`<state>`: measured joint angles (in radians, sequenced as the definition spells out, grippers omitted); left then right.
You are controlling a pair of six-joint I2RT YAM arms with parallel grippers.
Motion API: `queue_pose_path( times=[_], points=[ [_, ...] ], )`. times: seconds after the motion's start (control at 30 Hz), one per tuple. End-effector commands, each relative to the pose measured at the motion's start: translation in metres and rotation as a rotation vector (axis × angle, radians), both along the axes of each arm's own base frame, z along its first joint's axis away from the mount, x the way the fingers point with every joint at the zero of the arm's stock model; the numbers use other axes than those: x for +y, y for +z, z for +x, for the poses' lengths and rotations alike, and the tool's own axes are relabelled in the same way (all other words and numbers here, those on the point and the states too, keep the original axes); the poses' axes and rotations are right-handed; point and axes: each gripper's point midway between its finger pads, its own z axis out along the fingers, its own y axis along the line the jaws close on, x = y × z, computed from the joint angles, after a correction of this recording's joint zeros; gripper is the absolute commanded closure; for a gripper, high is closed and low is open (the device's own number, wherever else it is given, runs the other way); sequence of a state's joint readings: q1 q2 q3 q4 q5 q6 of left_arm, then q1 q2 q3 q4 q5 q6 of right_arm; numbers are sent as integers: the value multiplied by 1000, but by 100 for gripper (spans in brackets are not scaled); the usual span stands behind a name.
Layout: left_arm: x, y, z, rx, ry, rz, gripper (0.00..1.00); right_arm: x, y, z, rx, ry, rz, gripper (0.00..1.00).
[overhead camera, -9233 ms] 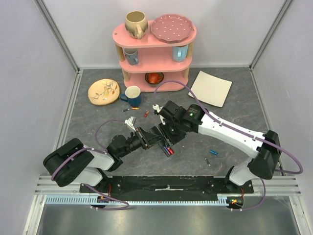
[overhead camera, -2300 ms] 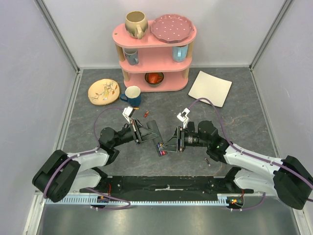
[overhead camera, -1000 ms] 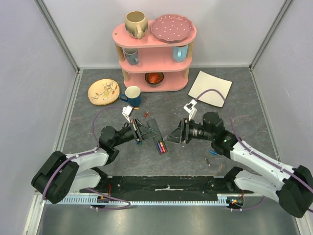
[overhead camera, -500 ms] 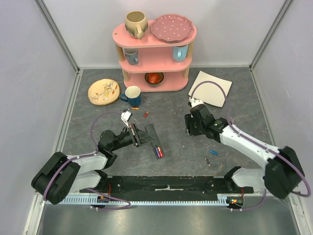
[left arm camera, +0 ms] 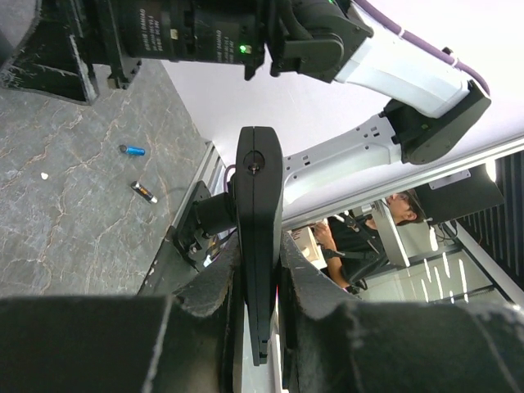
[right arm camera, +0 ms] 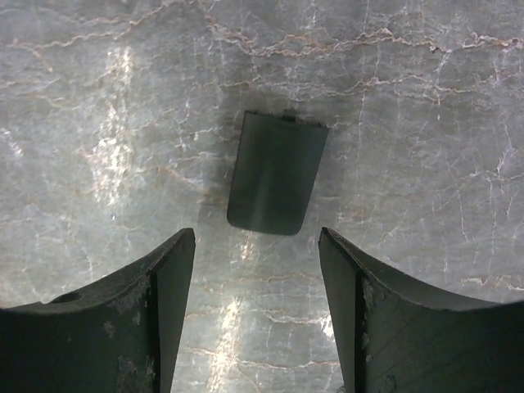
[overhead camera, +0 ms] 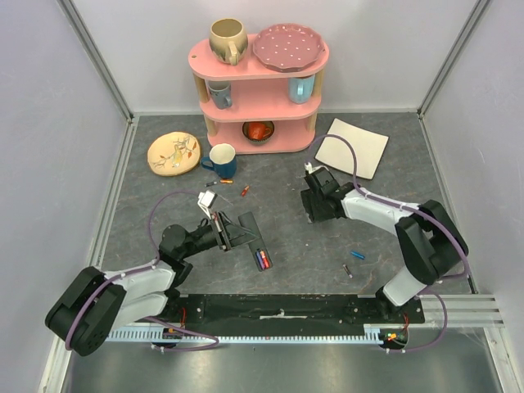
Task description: Load the batteries into the remote control
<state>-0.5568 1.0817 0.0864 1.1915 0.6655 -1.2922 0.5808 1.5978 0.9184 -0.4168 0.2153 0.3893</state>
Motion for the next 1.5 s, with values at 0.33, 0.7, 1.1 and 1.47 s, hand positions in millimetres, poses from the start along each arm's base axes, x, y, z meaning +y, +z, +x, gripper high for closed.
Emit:
queue_pose_path(
  times=[0.33,0.7,1.1,1.47],
  points=[
    [3,10,-8,-88,-18,-15,98,5,-9,37,-10,-41,46,36],
    [2,10,-7,-85,-21,-15,98,0,-21,32,26,-42,45,43],
    [1,12,-7,-91,-24,-16,98,-5,-32,19,79,-32,52,49],
    [1,13,-7,-91,-26,-17,98,-5,-33,15,90,-30,55,57]
  ],
)
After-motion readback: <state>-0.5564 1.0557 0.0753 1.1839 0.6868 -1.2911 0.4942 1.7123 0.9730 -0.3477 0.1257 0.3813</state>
